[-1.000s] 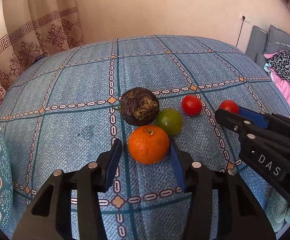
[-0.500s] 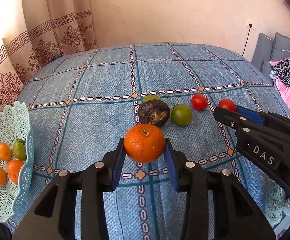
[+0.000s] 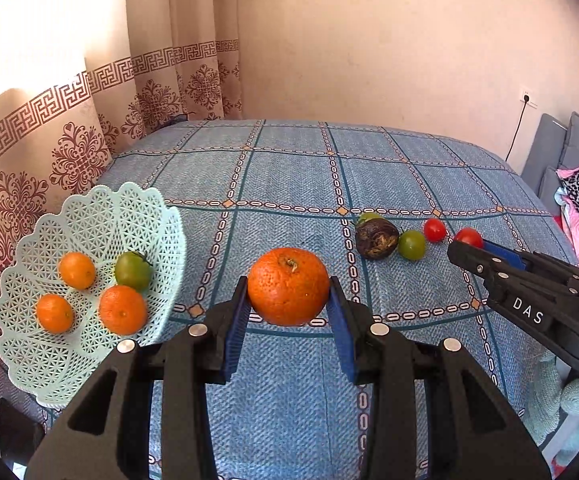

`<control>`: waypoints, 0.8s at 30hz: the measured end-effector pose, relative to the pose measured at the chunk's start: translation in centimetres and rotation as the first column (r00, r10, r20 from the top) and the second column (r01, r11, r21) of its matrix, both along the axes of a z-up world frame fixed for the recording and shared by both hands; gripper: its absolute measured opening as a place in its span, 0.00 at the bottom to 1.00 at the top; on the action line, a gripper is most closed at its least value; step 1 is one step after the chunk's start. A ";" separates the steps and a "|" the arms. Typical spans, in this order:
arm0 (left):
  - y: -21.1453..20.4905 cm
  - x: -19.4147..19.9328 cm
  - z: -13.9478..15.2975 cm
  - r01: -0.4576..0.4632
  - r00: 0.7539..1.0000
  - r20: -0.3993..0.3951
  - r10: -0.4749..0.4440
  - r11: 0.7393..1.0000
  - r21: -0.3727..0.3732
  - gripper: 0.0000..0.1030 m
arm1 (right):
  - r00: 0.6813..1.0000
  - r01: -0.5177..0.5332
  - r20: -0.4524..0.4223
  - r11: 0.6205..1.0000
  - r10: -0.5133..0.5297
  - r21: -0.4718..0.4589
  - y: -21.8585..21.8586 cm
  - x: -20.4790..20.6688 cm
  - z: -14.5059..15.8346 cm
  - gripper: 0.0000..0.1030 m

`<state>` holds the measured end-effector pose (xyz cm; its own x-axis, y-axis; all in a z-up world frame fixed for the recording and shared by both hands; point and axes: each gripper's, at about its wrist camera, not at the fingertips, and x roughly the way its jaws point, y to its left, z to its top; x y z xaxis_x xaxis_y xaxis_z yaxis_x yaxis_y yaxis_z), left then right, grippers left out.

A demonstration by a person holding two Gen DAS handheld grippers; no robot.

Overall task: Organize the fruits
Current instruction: 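Carry the orange and red tomato into the lace basket and open both grippers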

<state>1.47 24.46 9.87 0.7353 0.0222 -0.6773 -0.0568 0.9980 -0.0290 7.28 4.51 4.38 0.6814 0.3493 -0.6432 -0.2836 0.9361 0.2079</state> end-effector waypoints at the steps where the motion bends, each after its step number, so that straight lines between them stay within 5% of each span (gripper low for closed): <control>1: 0.3 -0.2 0.2 -0.008 1.000 0.004 0.008 1.000 0.000 0.38 | 1.000 -0.001 -0.001 1.000 0.001 -0.004 0.2 0.0 -0.1 0.28; 11: 3.9 -2.6 0.8 -0.104 0.994 0.041 0.103 0.994 0.021 0.38 | 1.000 -0.015 -0.004 1.000 0.015 -0.009 1.3 -0.8 0.0 0.28; 24: 11.1 -5.1 1.0 -0.245 0.968 0.057 0.244 0.969 0.019 0.38 | 0.985 -0.170 0.016 0.985 0.170 0.007 7.7 -3.1 2.6 0.28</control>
<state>-3.58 35.55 10.90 0.7404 0.2229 -0.6341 -0.2982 0.9544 -0.0127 4.23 12.20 6.99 0.6216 0.4662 -0.6295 -0.4418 0.8723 0.2097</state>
